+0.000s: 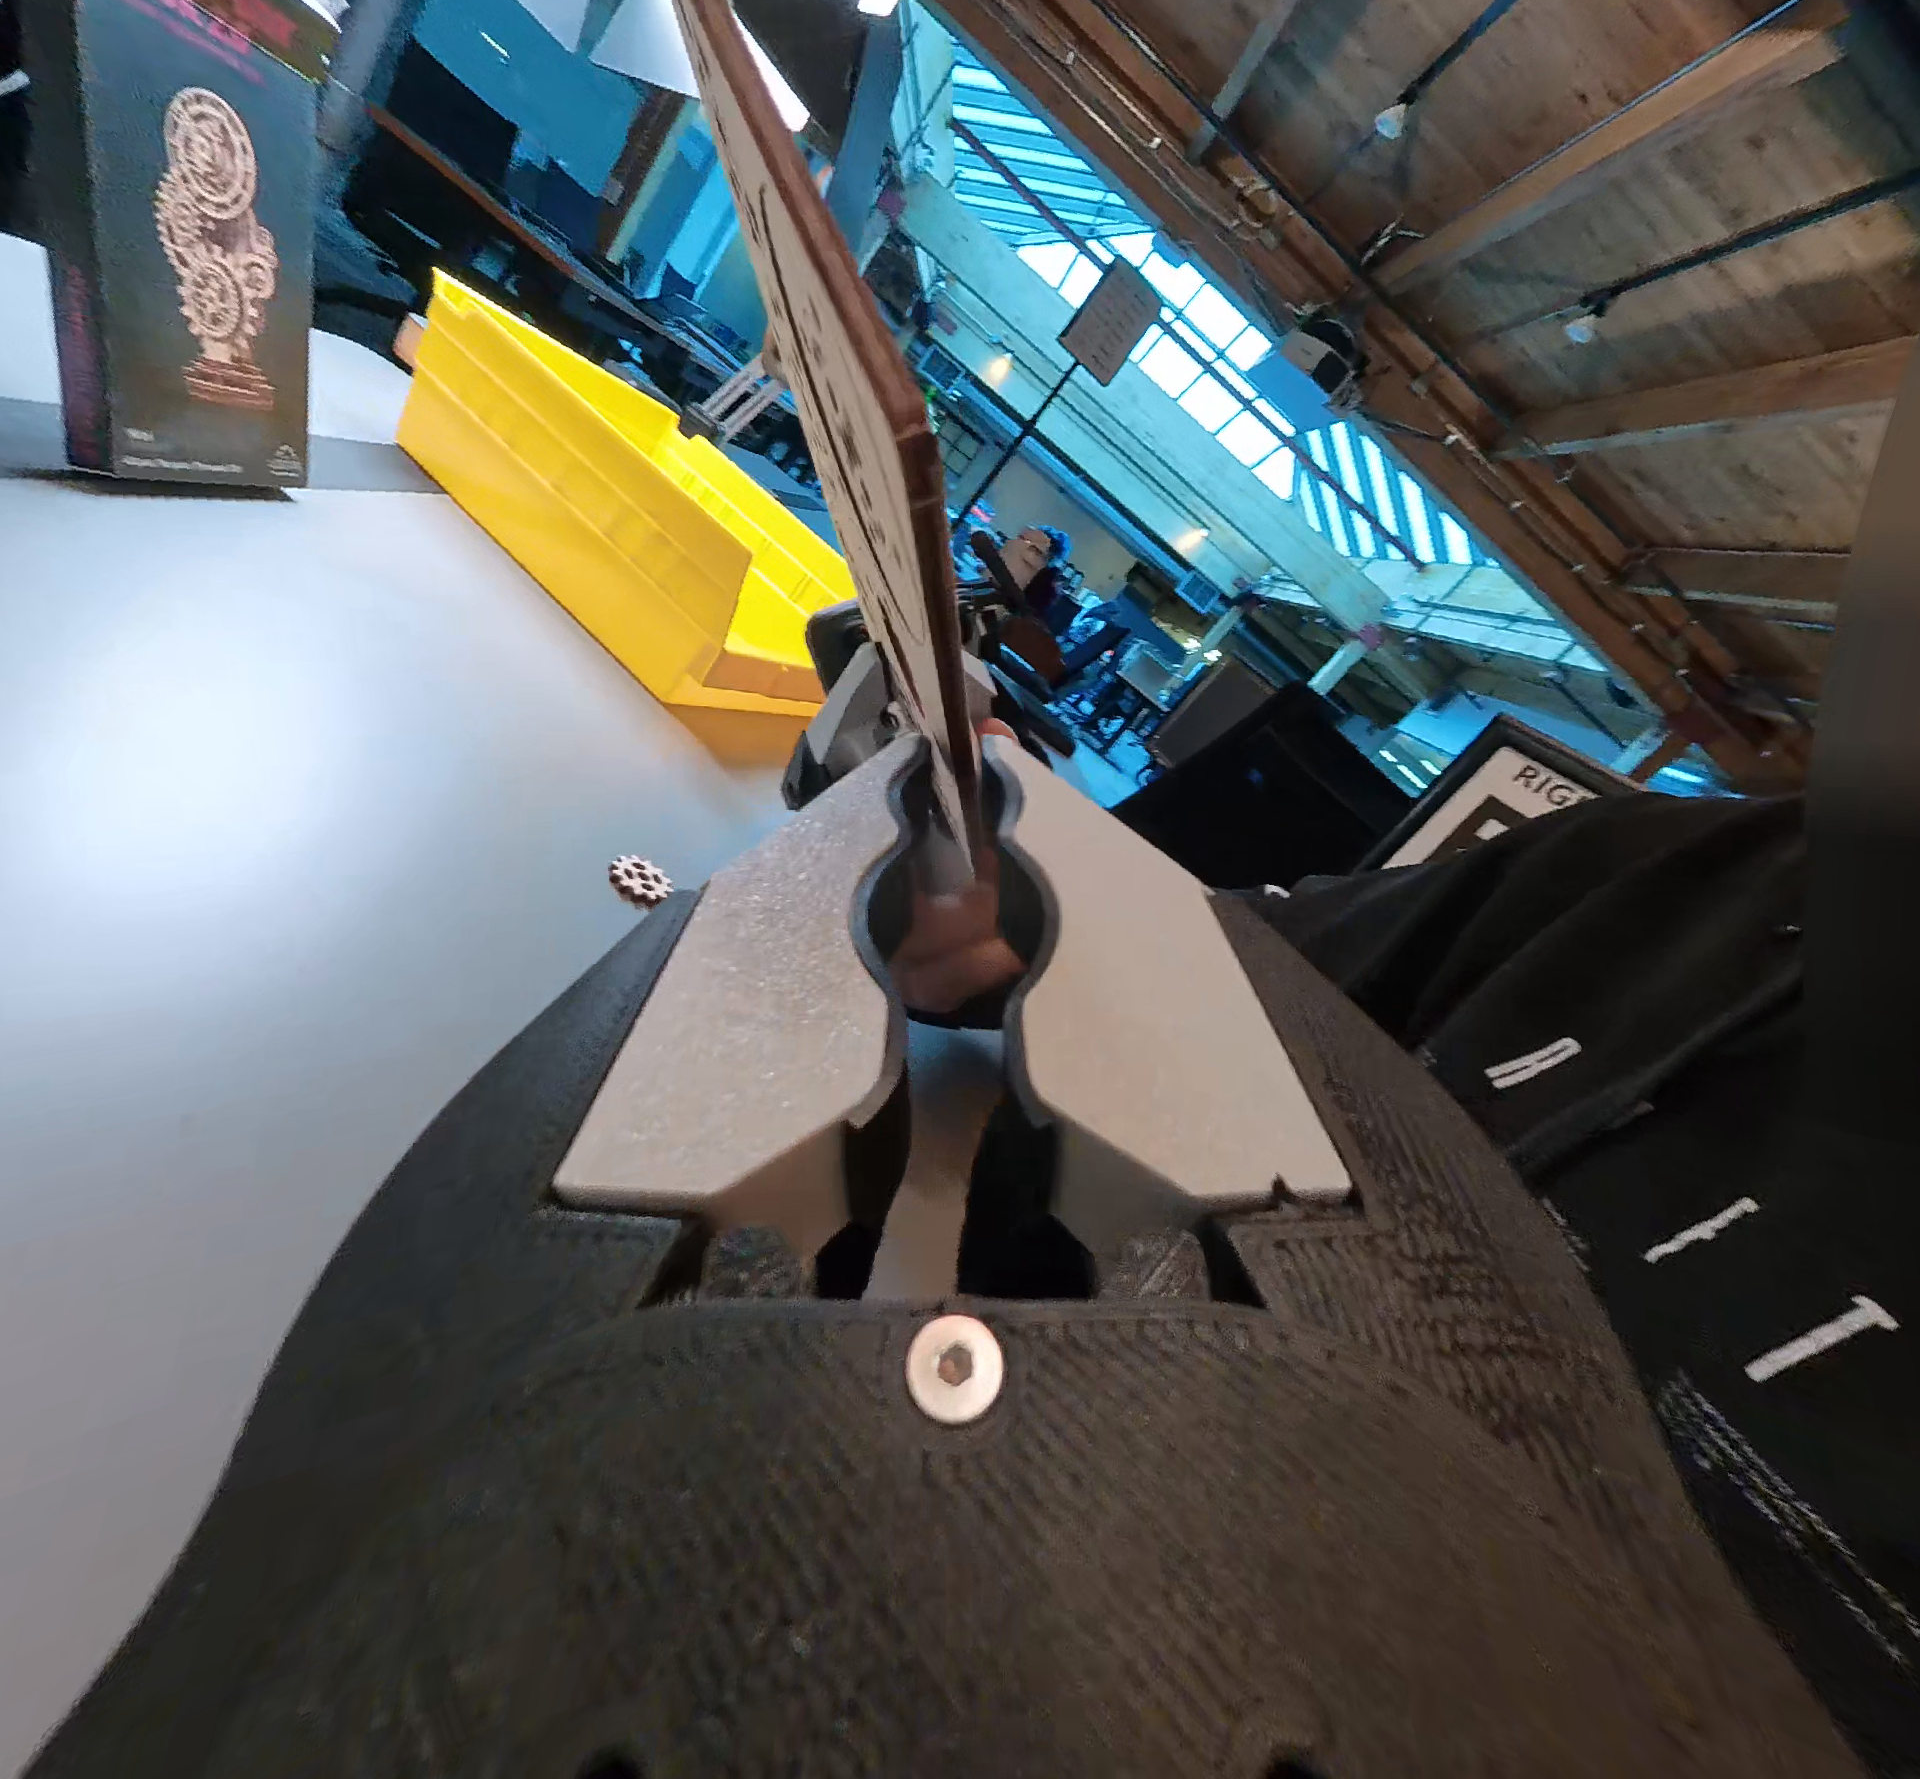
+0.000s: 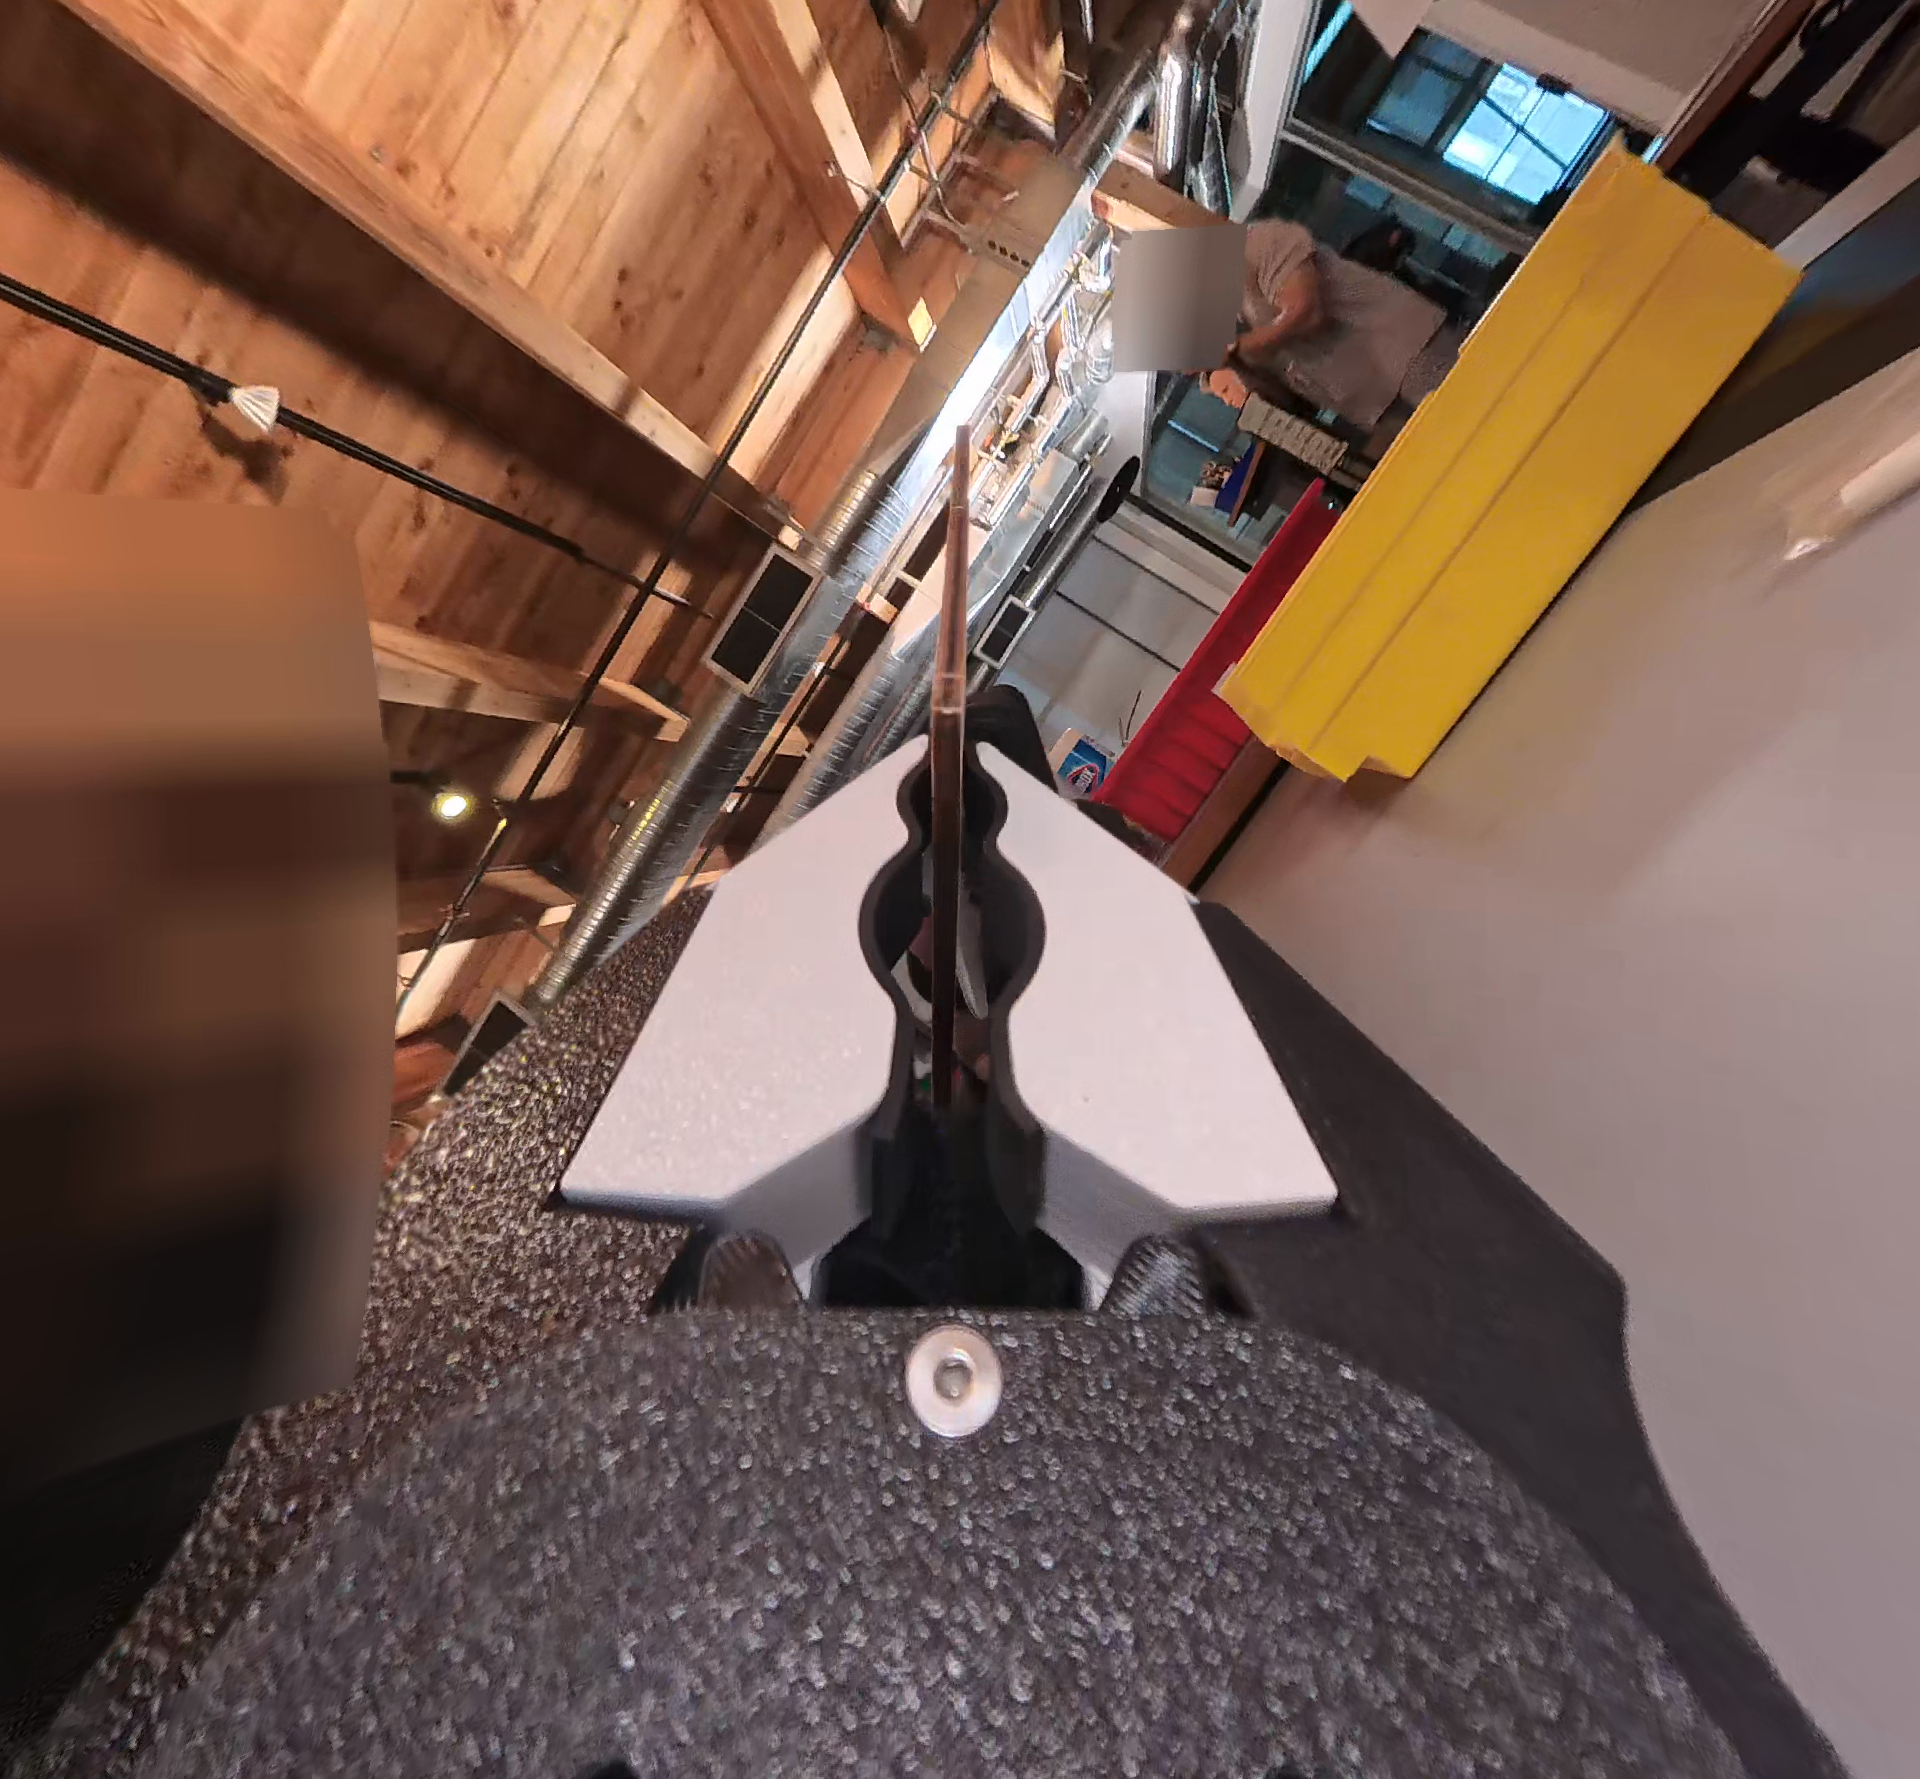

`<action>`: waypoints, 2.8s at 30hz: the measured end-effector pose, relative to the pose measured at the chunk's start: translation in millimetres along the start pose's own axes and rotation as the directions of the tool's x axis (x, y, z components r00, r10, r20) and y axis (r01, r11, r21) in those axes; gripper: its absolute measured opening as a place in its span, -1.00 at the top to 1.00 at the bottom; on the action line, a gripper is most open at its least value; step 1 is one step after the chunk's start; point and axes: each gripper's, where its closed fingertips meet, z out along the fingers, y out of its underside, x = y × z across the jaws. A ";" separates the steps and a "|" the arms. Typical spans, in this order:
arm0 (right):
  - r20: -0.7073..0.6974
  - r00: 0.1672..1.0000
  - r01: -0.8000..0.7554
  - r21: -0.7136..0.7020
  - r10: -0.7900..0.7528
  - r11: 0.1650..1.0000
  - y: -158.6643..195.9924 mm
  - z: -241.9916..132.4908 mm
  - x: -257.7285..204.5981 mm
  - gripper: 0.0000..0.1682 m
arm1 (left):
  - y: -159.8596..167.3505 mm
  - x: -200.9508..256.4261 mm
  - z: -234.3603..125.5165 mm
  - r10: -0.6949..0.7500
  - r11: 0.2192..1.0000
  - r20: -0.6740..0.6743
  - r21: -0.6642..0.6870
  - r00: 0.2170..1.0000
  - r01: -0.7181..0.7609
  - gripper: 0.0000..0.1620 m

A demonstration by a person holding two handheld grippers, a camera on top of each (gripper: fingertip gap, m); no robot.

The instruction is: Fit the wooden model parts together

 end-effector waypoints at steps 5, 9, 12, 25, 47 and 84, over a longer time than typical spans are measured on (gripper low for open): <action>0.006 0.995 0.102 -0.051 -0.102 0.994 10.1 3.7 -2.4 0.98 | -6.0 -3.3 -9.8 0.035 0.999 0.038 0.003 0.999 -0.035 0.96; 0.039 0.980 0.200 -0.101 -0.197 0.975 9.1 0.9 -9.5 0.86 | -9.8 -6.1 -20.9 -0.015 1.000 0.013 -0.005 1.000 0.015 0.97; 0.012 0.957 0.287 -0.177 -0.289 0.942 11.6 -3.0 -4.4 0.83 | -7.9 -13.9 -28.2 -0.097 0.995 0.008 -0.029 0.995 0.097 0.98; -0.095 0.943 0.295 -0.208 -0.320 0.933 21.0 -4.9 13.2 0.99 | -8.3 -28.9 -31.8 -0.140 0.990 0.038 0.011 0.989 0.139 0.98; -0.099 0.960 0.239 -0.192 -0.261 0.952 25.0 -2.5 15.4 0.97 | -4.7 -19.5 -25.2 -0.016 0.999 0.076 -0.041 0.997 0.019 0.99; -0.188 0.781 0.439 -0.513 -0.595 0.738 40.3 -2.2 32.0 0.91 | 54.4 -23.7 -11.6 -0.116 0.936 0.106 -0.322 0.988 0.145 0.96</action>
